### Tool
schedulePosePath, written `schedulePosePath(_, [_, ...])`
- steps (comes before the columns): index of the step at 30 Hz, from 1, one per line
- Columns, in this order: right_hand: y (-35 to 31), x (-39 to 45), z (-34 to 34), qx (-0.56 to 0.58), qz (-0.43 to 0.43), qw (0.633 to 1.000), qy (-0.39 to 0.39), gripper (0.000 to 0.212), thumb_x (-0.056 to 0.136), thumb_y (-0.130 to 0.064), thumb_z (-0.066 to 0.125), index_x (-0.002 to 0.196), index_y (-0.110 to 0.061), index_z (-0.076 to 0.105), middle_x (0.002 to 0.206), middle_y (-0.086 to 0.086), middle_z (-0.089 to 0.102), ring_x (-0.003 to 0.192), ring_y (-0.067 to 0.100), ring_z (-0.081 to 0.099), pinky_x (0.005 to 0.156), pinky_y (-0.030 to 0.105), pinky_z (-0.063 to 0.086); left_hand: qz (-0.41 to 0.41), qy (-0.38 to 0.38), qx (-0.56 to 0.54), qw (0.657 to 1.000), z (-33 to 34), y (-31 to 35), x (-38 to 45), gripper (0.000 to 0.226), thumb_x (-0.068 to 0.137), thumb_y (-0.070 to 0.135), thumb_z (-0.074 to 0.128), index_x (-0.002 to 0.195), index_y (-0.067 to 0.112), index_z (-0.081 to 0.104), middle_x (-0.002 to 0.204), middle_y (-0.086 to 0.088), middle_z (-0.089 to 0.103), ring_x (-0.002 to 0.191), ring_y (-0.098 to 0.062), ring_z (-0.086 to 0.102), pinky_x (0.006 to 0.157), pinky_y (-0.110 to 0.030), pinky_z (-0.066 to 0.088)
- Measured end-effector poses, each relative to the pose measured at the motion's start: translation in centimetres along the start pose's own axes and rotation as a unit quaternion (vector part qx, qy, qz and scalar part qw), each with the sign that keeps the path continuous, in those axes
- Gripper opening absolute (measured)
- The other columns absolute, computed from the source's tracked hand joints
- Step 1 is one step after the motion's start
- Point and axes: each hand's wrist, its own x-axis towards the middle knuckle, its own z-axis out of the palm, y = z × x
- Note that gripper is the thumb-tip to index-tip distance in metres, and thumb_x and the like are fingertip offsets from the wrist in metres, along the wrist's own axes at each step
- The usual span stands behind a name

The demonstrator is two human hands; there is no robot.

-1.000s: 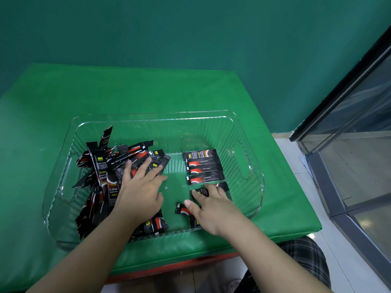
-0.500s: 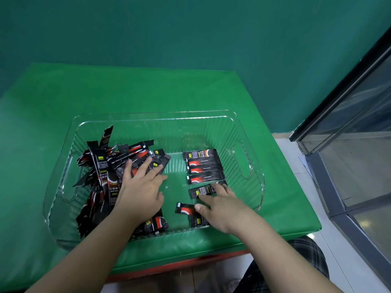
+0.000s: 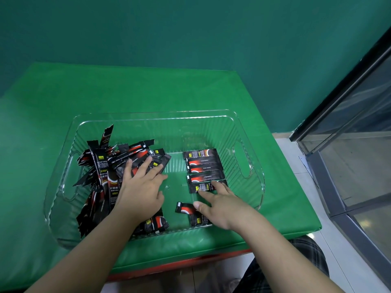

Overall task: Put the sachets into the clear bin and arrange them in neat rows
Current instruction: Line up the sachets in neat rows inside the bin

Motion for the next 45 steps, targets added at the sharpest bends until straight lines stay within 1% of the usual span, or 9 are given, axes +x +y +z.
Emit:
schedulePosePath(4, [0.1,0.0,0.2,0.012,-0.021,0.999,0.038,0.063,0.095,-0.061,0.024,0.150,-0.032,0.017,0.159,0.002,-0.007,0.146,0.025,-0.005,0.118,0.041,0.005,0.001,0.009,-0.007,1.000,0.0,0.0,0.0,0.051,0.090,0.033,0.046,0.140,0.031,0.044,0.156,0.008,0.024,0.147,-0.017,0.001,0.093,-0.042,-0.042])
schedulePosePath(7, [-0.1,-0.3,0.3,0.018,-0.067,0.995,0.072,0.052,0.098,-0.052,0.033,0.144,-0.029,0.038,0.156,0.003,0.018,0.144,0.027,0.013,0.118,0.040,0.011,0.005,0.008,-0.004,1.000,0.0,0.0,-0.1,0.051,0.089,0.033,0.047,0.140,0.031,0.045,0.156,0.008,0.026,0.148,-0.017,0.002,0.094,-0.043,-0.040])
schedulePosePath(10, [-0.4,0.0,0.4,0.022,-0.107,0.989,0.100,0.032,0.097,-0.033,0.048,0.123,-0.021,0.062,0.127,0.006,0.055,0.122,0.025,0.045,0.107,0.036,0.035,0.005,0.010,-0.006,1.000,-0.1,0.0,-0.1,0.050,0.089,0.032,0.047,0.139,0.031,0.046,0.155,0.008,0.027,0.148,-0.017,0.003,0.095,-0.042,-0.039])
schedulePosePath(13, [-0.7,1.0,0.1,0.020,-0.095,0.985,0.143,0.019,0.089,-0.021,0.061,0.106,-0.018,0.069,0.105,0.005,0.068,0.100,0.023,0.060,0.085,0.033,0.050,0.003,0.006,-0.010,1.000,-0.2,0.0,-0.1,0.051,0.091,0.032,0.044,0.141,0.031,0.042,0.157,0.009,0.022,0.147,-0.016,-0.002,0.092,-0.042,-0.041])
schedulePosePath(17, [-0.7,2.2,0.0,-0.016,-0.099,0.987,0.123,0.021,0.083,-0.023,0.069,0.103,-0.017,0.066,0.104,0.005,0.067,0.098,0.024,0.060,0.083,0.033,0.050,0.003,0.011,-0.015,1.000,-0.2,0.0,-0.2,0.050,0.091,0.031,0.045,0.141,0.031,0.044,0.157,0.008,0.024,0.148,-0.016,-0.001,0.093,-0.041,-0.041])
schedulePosePath(23, [-0.9,2.4,-0.1,-0.053,-0.129,0.981,0.134,0.023,0.085,-0.021,0.067,0.108,-0.016,0.063,0.109,0.005,0.064,0.102,0.024,0.057,0.077,0.030,0.044,0.006,0.018,-0.024,1.000,-0.1,0.0,-0.1,0.050,0.089,0.030,0.047,0.139,0.029,0.046,0.155,0.007,0.027,0.148,-0.017,0.002,0.095,-0.042,-0.040])
schedulePosePath(30, [-0.8,2.8,-0.1,-0.056,-0.096,0.988,0.109,0.016,0.088,-0.021,0.063,0.103,-0.015,0.066,0.103,0.007,0.066,0.097,0.025,0.059,0.073,0.029,0.042,0.013,0.019,-0.018,1.000,0.0,-0.2,-0.2,0.048,0.085,0.029,0.052,0.133,0.028,0.054,0.151,0.005,0.037,0.147,-0.020,0.012,0.098,-0.042,-0.037])
schedulePosePath(36, [-1.3,2.6,0.3,-0.109,-0.113,0.981,0.110,0.006,0.089,-0.007,0.058,0.094,-0.009,0.061,0.093,0.008,0.061,0.086,0.024,0.056,0.070,0.032,0.045,0.009,0.026,-0.021,0.999,-0.1,0.0,-0.2,0.049,0.087,0.029,0.051,0.137,0.028,0.050,0.153,0.007,0.032,0.147,-0.018,0.007,0.096,-0.041,-0.039])
schedulePosePath(45, [0.0,2.2,-2.0,-0.156,-0.099,0.969,0.164,0.027,0.082,0.010,0.054,0.099,-0.011,0.056,0.093,0.006,0.046,0.086,0.021,0.045,0.069,0.033,0.042,0.008,0.020,-0.019,1.000,0.0,-0.1,-0.1,0.050,0.089,0.030,0.047,0.139,0.030,0.046,0.155,0.008,0.027,0.148,-0.017,0.003,0.094,-0.041,-0.041])
